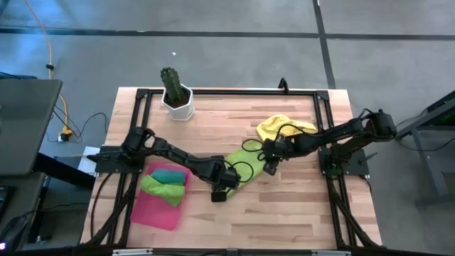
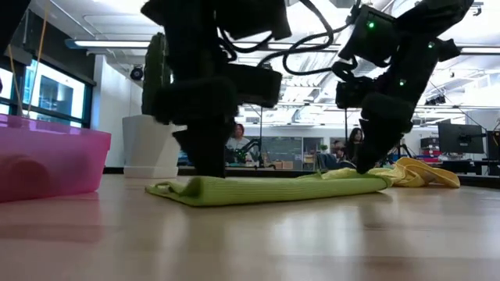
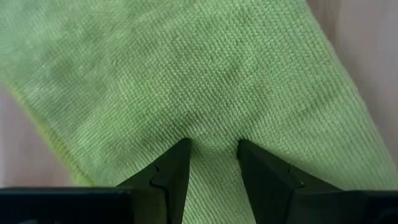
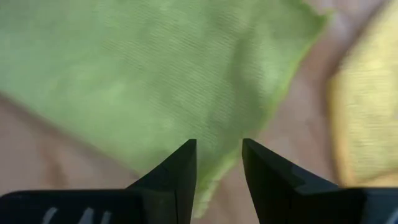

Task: Roll microfiber towels into tight, uniform cylinder then place into a basket
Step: Roll the light green towel

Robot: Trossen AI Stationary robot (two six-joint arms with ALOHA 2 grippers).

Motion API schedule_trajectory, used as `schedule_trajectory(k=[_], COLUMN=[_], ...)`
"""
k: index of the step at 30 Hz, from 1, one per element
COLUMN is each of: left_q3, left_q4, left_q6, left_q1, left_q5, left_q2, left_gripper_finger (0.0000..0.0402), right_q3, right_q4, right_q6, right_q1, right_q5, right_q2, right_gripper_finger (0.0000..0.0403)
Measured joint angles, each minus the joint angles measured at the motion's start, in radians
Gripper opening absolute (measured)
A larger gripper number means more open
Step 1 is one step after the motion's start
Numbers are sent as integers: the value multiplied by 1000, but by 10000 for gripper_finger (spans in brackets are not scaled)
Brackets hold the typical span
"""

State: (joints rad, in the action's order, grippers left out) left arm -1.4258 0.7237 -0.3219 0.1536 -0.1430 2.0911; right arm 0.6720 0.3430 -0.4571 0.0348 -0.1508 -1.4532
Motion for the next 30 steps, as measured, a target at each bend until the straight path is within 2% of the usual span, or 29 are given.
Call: schedule_trajectory(k=[4,8,10,12,15,17,19,21,24,30], left_q3=[2,1,-1,-3,-3,-4,-7,-3,-5,7], left_q4=[-99,-263,-364,-439,-477,-471,-436,-365,-282,-244], left_q6=[-67,-187,-237,-240,-191,-155,-115,-65,8,69], left_q1=[11,15,9,2,-8,-8,-8,-10,-12,-7], left_q5=[65,101,110,128,160,170,171,171,168,161], left_q2=[4,10,10,7,2,-12,-23,-32,-32,-12], left_gripper_finger=[131,131,131,131,131,131,131,131,131,131], right_q3=[0,0,5,34,105,139,136,101,53,-11], right_q4=[-32,-156,-202,-168,-13,89,114,68,28,3], right_q6=[172,395,459,464,350,243,183,139,33,-129], right_q1=[-32,-81,-105,-123,-128,-117,-84,-31,48,146], right_q5=[-135,-287,-322,-318,-241,-116,29,101,77,-130], right_q2=[0,0,1,3,14,14,13,13,13,13], right_gripper_finger=[122,121,121,121,121,121,121,121,121,121])
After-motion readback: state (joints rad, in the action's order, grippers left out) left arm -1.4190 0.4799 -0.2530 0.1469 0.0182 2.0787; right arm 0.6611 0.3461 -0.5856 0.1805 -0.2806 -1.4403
